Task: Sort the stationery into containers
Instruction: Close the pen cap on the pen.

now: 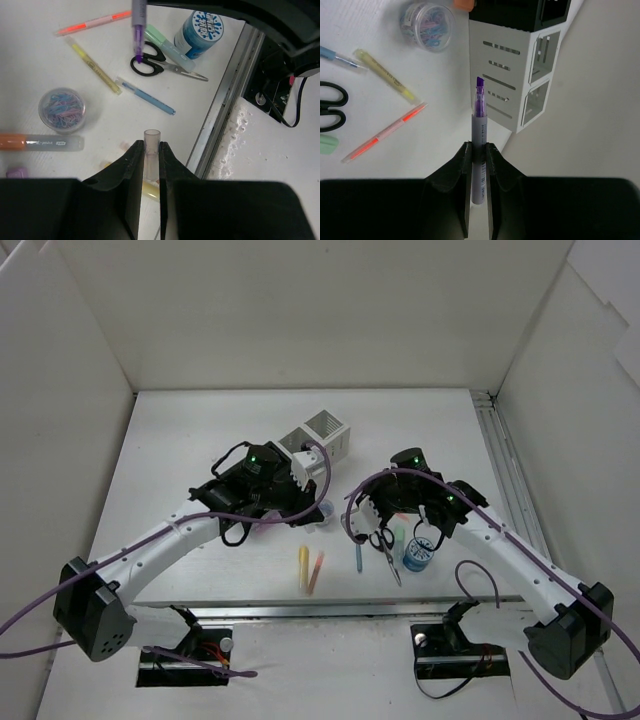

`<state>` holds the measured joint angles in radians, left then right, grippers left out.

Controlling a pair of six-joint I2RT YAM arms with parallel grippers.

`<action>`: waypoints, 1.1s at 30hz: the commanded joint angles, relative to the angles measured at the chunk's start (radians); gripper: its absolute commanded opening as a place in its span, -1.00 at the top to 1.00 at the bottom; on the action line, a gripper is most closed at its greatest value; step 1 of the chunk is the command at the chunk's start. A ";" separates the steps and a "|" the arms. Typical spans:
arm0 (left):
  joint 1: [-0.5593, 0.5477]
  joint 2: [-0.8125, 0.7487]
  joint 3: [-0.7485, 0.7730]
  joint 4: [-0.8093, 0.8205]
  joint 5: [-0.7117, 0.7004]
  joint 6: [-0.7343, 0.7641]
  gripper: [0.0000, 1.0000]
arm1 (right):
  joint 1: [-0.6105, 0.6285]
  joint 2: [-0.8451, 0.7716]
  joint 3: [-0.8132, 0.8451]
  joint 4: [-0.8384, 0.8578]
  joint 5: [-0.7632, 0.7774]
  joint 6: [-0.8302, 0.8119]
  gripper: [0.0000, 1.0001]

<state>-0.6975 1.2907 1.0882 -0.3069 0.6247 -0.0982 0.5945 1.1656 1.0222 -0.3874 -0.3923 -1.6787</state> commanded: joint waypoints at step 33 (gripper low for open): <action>0.047 0.062 0.055 0.037 0.153 -0.040 1.00 | 0.172 0.059 0.019 0.005 -0.048 -0.036 1.00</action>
<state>-0.6590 1.3922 1.0893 -0.3141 0.7612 -0.1356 0.7551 1.2243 1.0042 -0.4004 -0.4198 -1.7203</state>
